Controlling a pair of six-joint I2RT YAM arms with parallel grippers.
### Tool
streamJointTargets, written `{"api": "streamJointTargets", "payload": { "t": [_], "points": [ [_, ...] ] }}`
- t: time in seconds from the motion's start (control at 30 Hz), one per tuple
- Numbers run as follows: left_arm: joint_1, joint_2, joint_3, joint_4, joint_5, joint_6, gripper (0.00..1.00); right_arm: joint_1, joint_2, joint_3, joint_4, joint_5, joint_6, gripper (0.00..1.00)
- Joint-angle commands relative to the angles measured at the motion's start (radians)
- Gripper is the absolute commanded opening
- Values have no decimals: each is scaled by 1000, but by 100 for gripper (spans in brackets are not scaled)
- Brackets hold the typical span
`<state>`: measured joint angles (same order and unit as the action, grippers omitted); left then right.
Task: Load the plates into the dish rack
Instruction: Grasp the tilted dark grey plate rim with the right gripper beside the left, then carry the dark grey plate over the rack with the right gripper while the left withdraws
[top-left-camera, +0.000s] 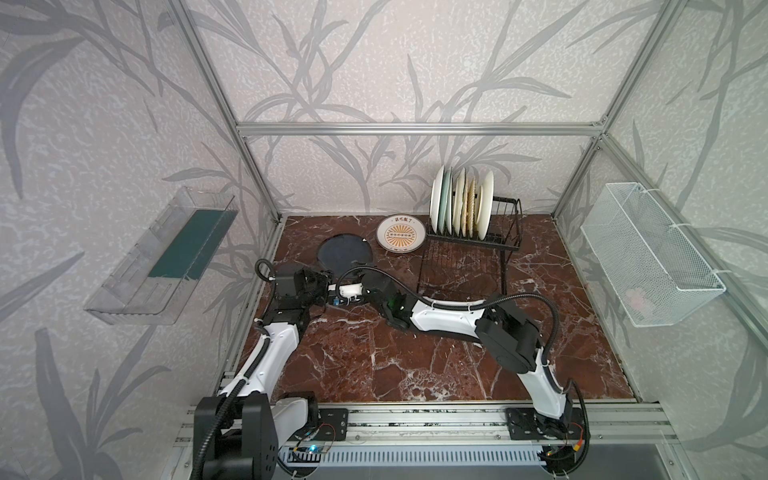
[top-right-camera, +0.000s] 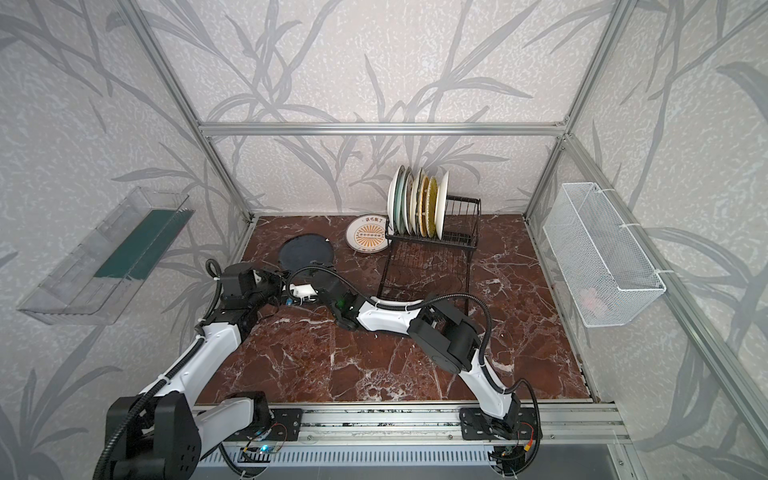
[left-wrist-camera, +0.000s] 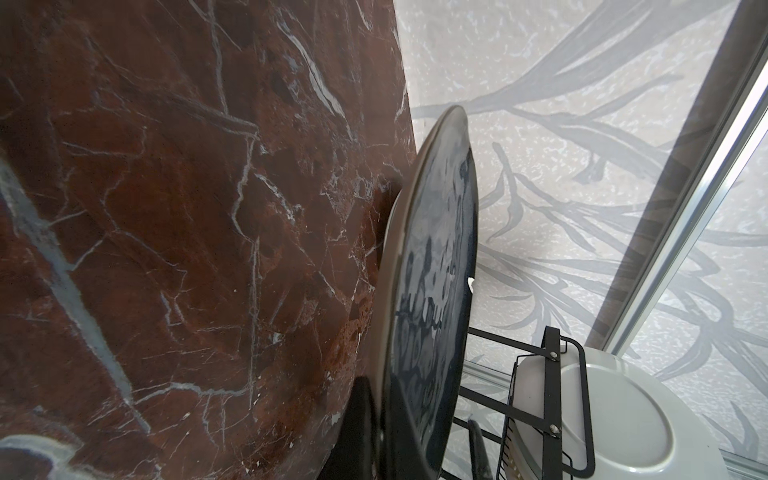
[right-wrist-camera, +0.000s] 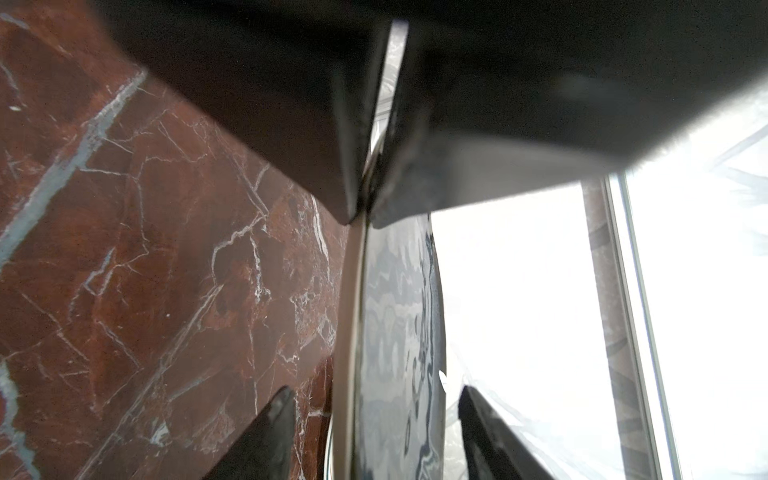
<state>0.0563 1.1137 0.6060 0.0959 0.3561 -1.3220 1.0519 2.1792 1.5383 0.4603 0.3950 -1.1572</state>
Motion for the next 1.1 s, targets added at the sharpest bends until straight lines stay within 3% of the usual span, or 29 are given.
{"api": "streamJointTargets", "payload": {
  "t": [0.0,0.3,0.33,0.4,0.87,0.93,1.07],
  "points": [
    [-28,-63,66,68,78,-5,0,-4,27,46,66,35,3,56],
    [-36,-68,88,61,92,-11,0,-7,29,39,94,-10,-2,26],
    [-36,-69,89,58,93,-11,0,-9,30,40,91,-15,-2,20],
    [-36,-72,90,55,95,-9,0,-7,31,43,95,-16,-5,0],
    [-35,-61,107,35,101,34,1,-10,21,14,145,8,-29,0],
    [-35,-66,107,41,84,37,12,-11,21,16,146,18,-23,0],
    [-28,-88,142,-15,55,82,53,-17,12,20,137,28,-3,0]
  ]
}}
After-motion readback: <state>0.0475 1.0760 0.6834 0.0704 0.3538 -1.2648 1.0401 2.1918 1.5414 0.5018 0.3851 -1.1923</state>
